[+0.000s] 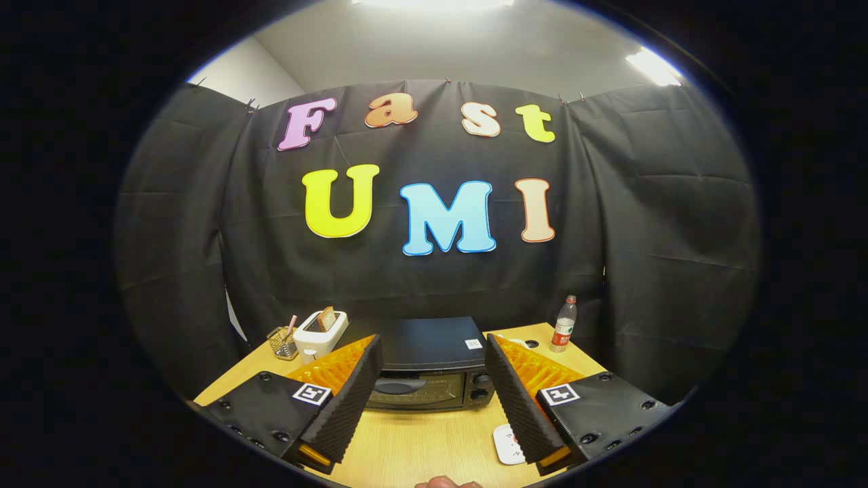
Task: Open the toaster oven, put the food inside, and close the toaster oven door.
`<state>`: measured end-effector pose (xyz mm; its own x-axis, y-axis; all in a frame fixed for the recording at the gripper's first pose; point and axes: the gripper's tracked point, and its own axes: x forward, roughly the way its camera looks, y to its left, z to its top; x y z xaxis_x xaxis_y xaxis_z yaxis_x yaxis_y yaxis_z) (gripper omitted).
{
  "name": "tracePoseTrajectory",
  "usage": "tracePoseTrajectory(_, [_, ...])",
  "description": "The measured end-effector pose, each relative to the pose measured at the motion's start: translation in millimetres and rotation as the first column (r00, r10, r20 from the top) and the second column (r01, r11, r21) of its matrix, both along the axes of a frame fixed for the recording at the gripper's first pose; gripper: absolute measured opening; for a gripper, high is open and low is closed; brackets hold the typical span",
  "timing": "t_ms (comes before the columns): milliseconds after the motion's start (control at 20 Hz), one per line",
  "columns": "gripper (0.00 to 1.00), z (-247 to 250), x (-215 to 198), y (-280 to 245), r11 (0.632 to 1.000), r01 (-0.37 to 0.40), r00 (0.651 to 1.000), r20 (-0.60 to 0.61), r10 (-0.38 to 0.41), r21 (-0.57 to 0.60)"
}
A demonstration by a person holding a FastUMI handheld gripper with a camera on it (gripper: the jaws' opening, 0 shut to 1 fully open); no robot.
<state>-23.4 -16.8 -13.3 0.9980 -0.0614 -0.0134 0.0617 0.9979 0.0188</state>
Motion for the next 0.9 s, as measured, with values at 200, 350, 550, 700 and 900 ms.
tracePoseTrajectory(200, [0.96, -5.8, 10.9, 7.3, 1.0, -0.009, 1.0, -0.026, 0.009, -0.018])
tracePoseTrajectory(350, [0.96, -10.1, 22.0, 16.6, 0.999, -0.019, 0.999, -0.045, 0.018, -0.026])
tracePoseTrajectory(550, [0.96, -17.6, 41.3, 28.1, 0.999, -0.035, 0.997, -0.072, 0.032, -0.042])
tracePoseTrajectory(700, [0.96, -35.5, 61.5, 38.4, 0.998, -0.05, 0.992, -0.119, 0.044, -0.05])
tracePoseTrajectory(900, [0.97, -55.9, 88.7, 49.2, 0.997, -0.057, 0.985, -0.168, 0.047, -0.058])
